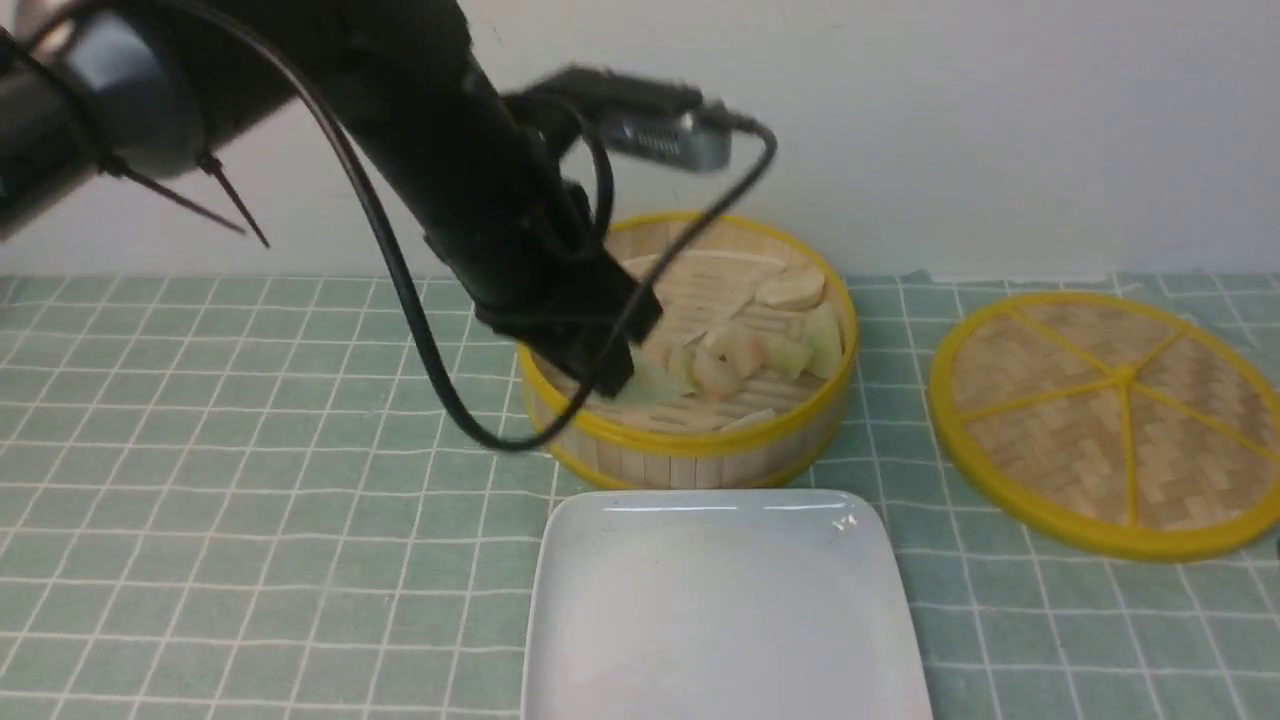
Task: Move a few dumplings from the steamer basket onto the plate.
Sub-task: Use the left arm to put the dumpling into the plate
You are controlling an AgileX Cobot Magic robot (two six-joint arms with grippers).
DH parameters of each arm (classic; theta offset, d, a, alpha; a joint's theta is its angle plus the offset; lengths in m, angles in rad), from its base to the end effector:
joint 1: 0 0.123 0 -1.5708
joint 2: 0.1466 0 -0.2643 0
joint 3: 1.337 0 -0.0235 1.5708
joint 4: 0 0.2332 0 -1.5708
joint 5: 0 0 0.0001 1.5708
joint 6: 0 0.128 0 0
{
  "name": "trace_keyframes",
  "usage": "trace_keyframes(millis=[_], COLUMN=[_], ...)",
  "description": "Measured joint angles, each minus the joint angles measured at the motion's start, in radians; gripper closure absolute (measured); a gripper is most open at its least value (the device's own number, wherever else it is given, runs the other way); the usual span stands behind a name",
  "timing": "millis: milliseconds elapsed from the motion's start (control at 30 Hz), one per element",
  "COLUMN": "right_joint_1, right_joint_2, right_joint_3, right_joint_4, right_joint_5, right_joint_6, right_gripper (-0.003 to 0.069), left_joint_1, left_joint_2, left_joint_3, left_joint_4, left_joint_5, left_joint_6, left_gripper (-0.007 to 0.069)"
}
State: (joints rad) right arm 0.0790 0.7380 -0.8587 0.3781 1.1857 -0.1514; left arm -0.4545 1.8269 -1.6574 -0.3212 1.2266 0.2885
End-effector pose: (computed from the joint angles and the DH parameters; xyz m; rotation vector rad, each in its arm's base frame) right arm 0.1217 0.0536 0.3006 -0.2435 2.4900 0.4705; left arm 0.3171 -0.1973 0.2529 0.9485 2.7076 -0.4876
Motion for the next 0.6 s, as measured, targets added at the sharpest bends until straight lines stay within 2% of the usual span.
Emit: trace_keyframes(millis=[100, 367, 467, 533, 600], right_joint_1=[0.000, 0.000, 0.000, 0.000, 0.000], right_joint_2=[0.000, 0.034, 0.065, 0.128, 0.166], right_joint_3=[0.000, 0.000, -0.003, -0.028, -0.060], right_joint_4=[0.000, 0.000, 0.001, 0.002, 0.003], right_joint_5=[-0.003, -0.003, 0.002, 0.029, 0.044], right_joint_6=[-0.030, -0.046, -0.067, -0.098, -0.109], right_gripper=[0.0669, 0.0669, 0.0669, 0.0669, 0.0669], left_joint_1=[-0.080, -0.130, -0.131, -0.131, -0.131], left_joint_2=[0.026, 0.160, 0.175, 0.176, 0.176], left_joint_3=[0.167, 0.226, 0.226, 0.214, 0.189], left_joint_4=[0.004, 0.007, 0.008, 0.009, 0.009], left_joint_5=[-0.089, -0.144, -0.152, -0.150, -0.124], left_joint_6=[0.000, 0.000, 0.000, 0.000, -0.002], left_gripper=[0.0470, 0.0467, 0.0426, 0.0312, 0.0244])
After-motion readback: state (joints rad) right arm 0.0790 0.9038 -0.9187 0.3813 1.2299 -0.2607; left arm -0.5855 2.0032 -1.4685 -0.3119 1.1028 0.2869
